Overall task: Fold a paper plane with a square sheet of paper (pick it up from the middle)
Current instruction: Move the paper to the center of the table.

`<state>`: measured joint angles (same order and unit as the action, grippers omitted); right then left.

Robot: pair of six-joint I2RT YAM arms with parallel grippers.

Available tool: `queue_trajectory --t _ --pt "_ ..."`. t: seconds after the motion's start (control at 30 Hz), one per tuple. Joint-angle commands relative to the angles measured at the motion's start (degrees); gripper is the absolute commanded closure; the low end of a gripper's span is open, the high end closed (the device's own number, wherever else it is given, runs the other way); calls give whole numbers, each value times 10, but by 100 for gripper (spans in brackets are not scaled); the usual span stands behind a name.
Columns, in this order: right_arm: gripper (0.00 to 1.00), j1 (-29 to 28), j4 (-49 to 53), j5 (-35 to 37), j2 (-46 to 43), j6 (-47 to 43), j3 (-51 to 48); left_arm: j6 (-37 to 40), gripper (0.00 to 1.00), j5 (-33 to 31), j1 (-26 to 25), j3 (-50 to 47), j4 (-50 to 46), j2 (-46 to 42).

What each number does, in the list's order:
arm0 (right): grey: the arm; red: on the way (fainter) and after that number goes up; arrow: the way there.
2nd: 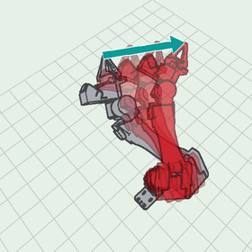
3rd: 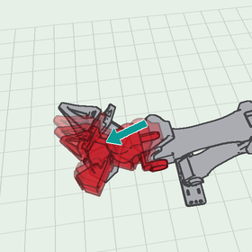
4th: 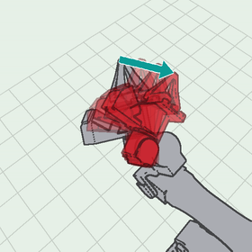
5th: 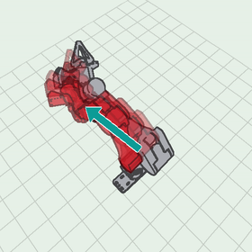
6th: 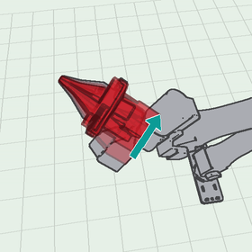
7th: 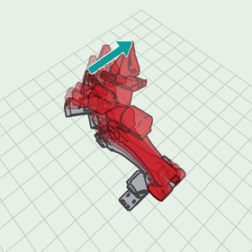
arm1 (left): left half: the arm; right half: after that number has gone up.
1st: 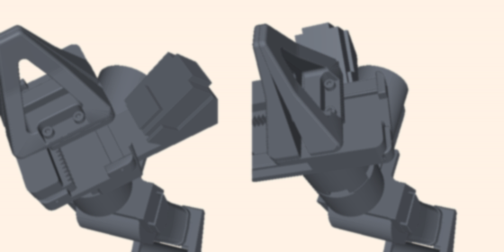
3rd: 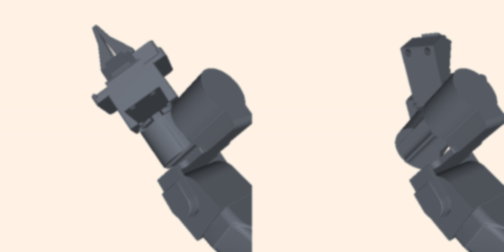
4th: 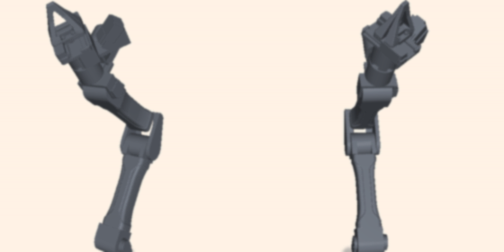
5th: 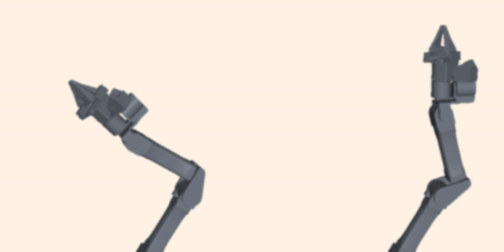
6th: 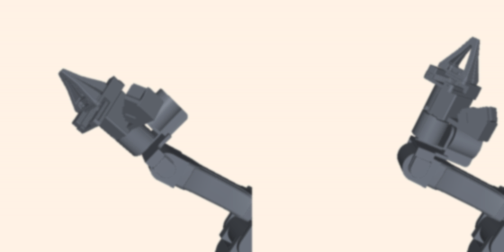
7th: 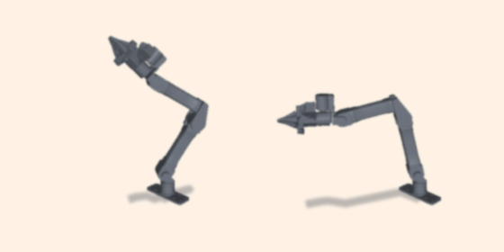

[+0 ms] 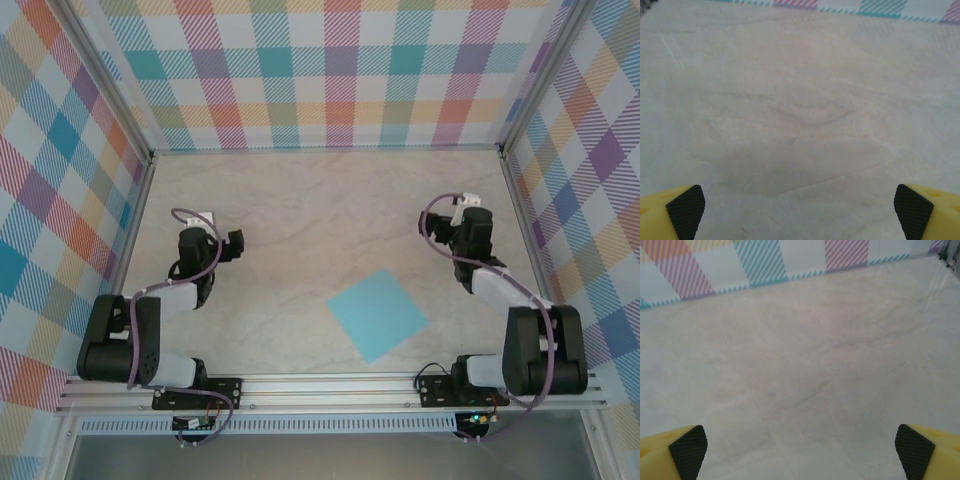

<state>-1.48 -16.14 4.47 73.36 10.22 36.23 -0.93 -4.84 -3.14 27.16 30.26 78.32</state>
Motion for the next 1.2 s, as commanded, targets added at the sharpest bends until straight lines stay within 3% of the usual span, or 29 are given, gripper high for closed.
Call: queue_trajectory --t 0.0,0.2,0.43,0.73,0.97,1.17 --pt "0 3 230 -5 -31 135 64 -61 0 -8 -2 45 -134 -62" --pt "0 -21 366 -111 -62 208 80 -179 0 19 -3 107 -329 -154" --pt "2 -184 525 -1 -71 201 87 -231 0 47 -4 136 -488 -207" --pt "18 -325 574 80 11 219 93 -232 0 64 -4 134 -509 -191" --pt "17 -396 572 154 135 214 147 -235 0 76 -4 144 -512 -158" --pt "16 -421 563 167 222 210 192 -231 0 82 -4 152 -515 -140"
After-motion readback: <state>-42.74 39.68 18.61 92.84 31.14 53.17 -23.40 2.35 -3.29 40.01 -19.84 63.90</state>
